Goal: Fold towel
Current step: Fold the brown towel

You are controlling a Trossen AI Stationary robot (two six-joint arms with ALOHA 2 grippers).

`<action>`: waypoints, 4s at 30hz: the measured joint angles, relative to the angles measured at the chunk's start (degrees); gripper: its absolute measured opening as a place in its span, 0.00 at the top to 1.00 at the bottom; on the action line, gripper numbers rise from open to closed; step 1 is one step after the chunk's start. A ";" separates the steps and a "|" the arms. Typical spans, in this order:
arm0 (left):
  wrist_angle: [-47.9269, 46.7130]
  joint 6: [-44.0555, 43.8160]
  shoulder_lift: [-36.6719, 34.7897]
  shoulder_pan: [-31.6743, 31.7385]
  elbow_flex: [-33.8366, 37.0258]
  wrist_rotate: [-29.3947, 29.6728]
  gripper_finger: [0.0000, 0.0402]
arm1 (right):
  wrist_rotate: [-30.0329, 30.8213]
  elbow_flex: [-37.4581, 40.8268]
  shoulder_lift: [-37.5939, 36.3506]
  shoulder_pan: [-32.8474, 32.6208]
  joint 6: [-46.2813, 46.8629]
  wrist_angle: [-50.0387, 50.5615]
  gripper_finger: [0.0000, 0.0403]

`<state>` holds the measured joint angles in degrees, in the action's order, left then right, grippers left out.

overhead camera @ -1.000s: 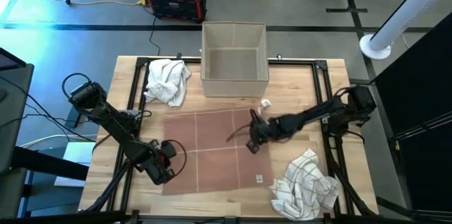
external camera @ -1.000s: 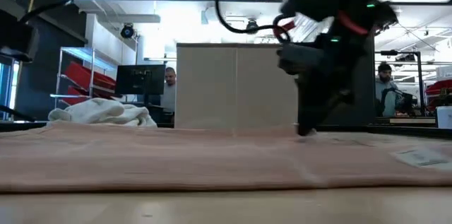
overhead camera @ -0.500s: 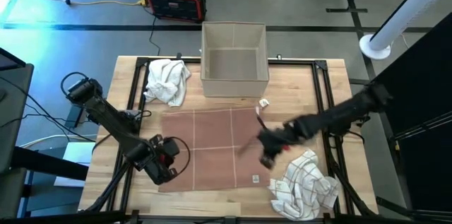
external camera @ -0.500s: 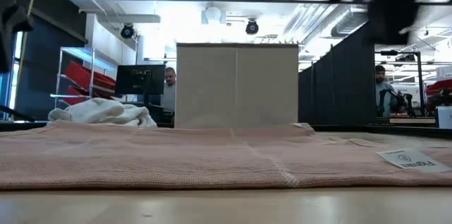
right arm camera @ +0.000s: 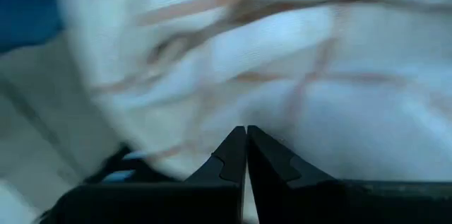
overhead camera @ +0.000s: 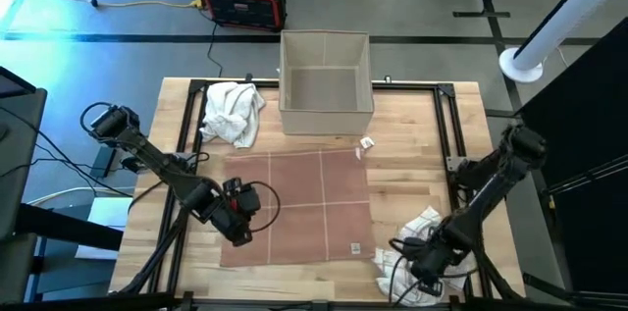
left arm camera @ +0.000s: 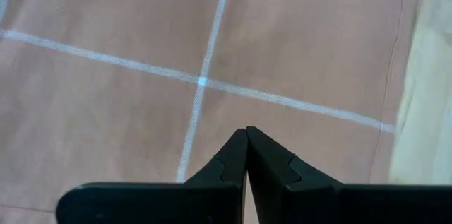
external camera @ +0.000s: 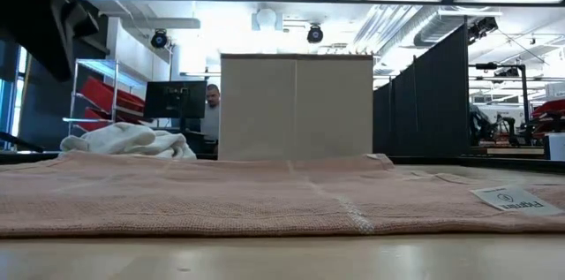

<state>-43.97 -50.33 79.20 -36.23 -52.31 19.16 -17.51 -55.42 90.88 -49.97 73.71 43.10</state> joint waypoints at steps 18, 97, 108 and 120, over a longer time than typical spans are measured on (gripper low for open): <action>0.63 -0.42 0.02 0.22 0.00 -0.11 1.00 | 19.22 13.67 0.45 34.02 -1.74 18.61 1.00; 12.05 -18.64 0.28 -6.38 13.95 -4.50 1.00 | 29.42 5.98 8.29 15.69 -9.70 -25.34 1.00; 4.85 -3.89 -5.99 -1.74 6.57 -5.38 1.00 | 31.10 5.99 -10.42 18.22 -17.32 -24.44 1.00; -2.72 22.22 -32.56 18.87 4.55 -4.37 1.00 | 32.88 -2.76 -21.77 36.15 -27.31 -6.54 1.00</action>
<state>-46.69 -28.11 46.64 -17.35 -47.77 14.79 15.37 -58.18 69.11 -13.82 46.40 36.56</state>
